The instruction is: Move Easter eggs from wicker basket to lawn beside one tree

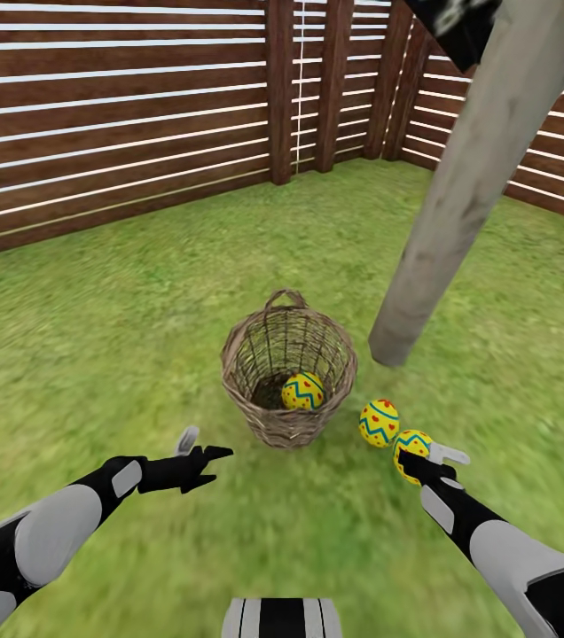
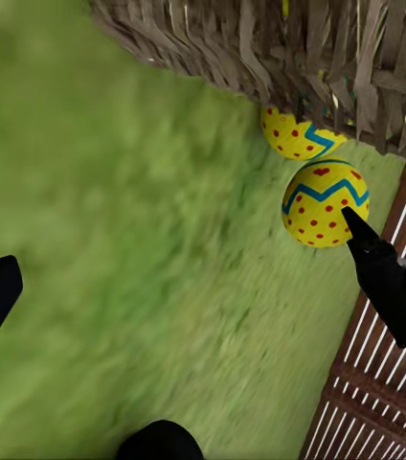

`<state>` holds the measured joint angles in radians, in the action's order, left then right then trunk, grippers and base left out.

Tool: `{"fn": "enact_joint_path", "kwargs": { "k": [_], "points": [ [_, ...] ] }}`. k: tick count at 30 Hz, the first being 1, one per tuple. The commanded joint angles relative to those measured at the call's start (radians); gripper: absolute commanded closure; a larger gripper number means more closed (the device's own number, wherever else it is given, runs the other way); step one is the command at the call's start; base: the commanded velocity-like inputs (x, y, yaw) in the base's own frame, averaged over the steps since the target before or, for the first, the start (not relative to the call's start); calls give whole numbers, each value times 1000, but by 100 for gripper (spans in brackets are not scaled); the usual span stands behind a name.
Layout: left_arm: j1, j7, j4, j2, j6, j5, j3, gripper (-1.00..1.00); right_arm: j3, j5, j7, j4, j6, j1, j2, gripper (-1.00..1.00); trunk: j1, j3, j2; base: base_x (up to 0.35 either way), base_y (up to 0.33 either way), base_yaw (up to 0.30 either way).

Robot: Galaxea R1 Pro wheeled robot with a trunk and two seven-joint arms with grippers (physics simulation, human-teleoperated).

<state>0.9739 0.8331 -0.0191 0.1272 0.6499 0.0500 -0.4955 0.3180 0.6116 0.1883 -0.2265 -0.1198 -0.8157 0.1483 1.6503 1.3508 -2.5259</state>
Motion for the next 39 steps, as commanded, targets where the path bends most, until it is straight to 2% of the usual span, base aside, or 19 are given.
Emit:
{"fn": "enact_joint_path", "kwargs": {
  "k": [1,14,24,33,35,39],
  "points": [
    [0,2,-1,0,7,5,-6,-100,9,10,5,-1,-3,0,1,100,0,1,0,125,0,0],
    [-1,1,-1,-3,7,5,-6,-100,8,10,5,-1,-3,0,1,100,0,1,0,16,0,0],
    [-1,0,-1,-18,7,5,-6,-100,4,10,8,-5,-42,0,42,100,0,1,0,0,0,0],
    [-7,0,-1,-26,7,5,-6,-100,4,10,10,-11,-43,0,44,100,0,1,0,0,0,0],
    [-8,0,-1,-26,7,5,-6,-100,4,10,10,-14,-57,0,43,100,0,1,0,0,0,0],
    [-10,0,-1,-26,7,5,-6,-100,7,8,10,-17,-155,0,42,100,0,1,0,1,0,0]
  ]
}}
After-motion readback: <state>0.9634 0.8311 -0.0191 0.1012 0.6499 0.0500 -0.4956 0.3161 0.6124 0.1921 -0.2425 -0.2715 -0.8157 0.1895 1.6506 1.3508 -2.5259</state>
